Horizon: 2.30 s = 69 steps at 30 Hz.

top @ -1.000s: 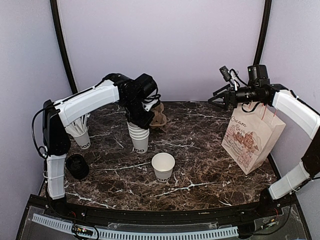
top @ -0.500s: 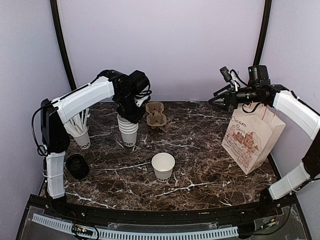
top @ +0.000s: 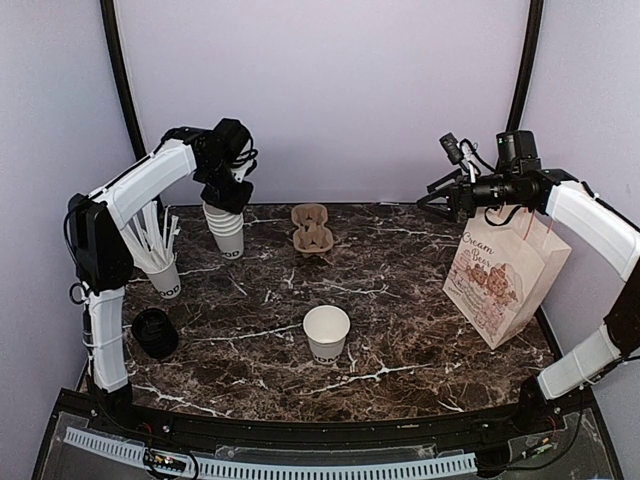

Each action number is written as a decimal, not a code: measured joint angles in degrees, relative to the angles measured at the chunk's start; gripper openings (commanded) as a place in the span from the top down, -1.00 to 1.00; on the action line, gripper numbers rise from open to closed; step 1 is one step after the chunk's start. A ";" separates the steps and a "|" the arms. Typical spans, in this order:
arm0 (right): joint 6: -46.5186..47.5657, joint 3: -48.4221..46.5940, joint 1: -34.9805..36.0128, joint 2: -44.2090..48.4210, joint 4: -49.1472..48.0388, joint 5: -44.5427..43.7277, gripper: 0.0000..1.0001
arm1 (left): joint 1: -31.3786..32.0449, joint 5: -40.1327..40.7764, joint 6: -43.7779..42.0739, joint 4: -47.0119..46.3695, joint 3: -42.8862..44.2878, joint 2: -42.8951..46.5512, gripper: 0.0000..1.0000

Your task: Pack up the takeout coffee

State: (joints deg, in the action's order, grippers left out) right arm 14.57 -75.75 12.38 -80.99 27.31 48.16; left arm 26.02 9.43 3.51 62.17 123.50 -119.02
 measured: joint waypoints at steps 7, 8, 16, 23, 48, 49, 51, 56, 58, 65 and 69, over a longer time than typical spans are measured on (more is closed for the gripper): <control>0.02 0.02 0.00 0.00 0.00 -0.04 -0.83 | -0.11 -0.68 -0.98 -1.29 2.82 -3.96 1.00; 0.02 0.02 0.00 0.02 0.00 -0.04 -0.83 | -0.13 -0.81 -1.11 -1.36 2.89 -4.44 1.00; 0.04 0.09 0.00 0.11 0.00 -0.04 -0.83 | -0.37 -1.20 -1.64 -1.70 3.80 -5.68 0.96; 0.04 0.22 0.00 0.61 0.02 -0.04 -0.83 | -0.39 -1.25 -2.05 -1.75 4.87 -5.70 0.70; 1.31 -3.39 1.22 -0.35 3.02 -0.15 -0.80 | 9.03 4.72 2.14 0.74 -4.09 15.69 0.18; 1.51 -3.72 1.57 -0.70 3.19 -0.26 -0.80 | 9.86 4.79 2.91 0.85 -6.16 17.88 0.18; 1.99 -4.28 2.25 -1.46 3.41 -0.44 -0.80 | 11.56 4.79 5.03 0.92 -11.89 23.34 0.18; 3.30 -5.60 4.35 -3.61 4.92 -1.05 -0.79 | 14.12 4.57 12.22 3.02 -27.34 34.67 0.19; 3.85 -6.16 5.27 -4.33 5.73 -1.46 -0.79 | 14.78 4.31 15.15 3.87 -33.70 37.88 0.20; 5.20 -7.26 7.48 -5.66 6.75 -2.32 -0.79 | 15.37 0.50 23.76 4.07 -56.81 49.24 0.17; 5.88 -7.32 8.55 -5.90 7.34 -3.19 -0.79 | 15.41 -0.39 27.43 2.80 -64.37 51.98 0.11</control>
State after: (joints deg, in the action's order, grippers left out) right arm 20.45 -83.07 20.93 -86.89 34.65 44.97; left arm 41.43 9.04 30.94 64.97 59.13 -67.05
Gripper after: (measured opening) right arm 0.893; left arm 0.422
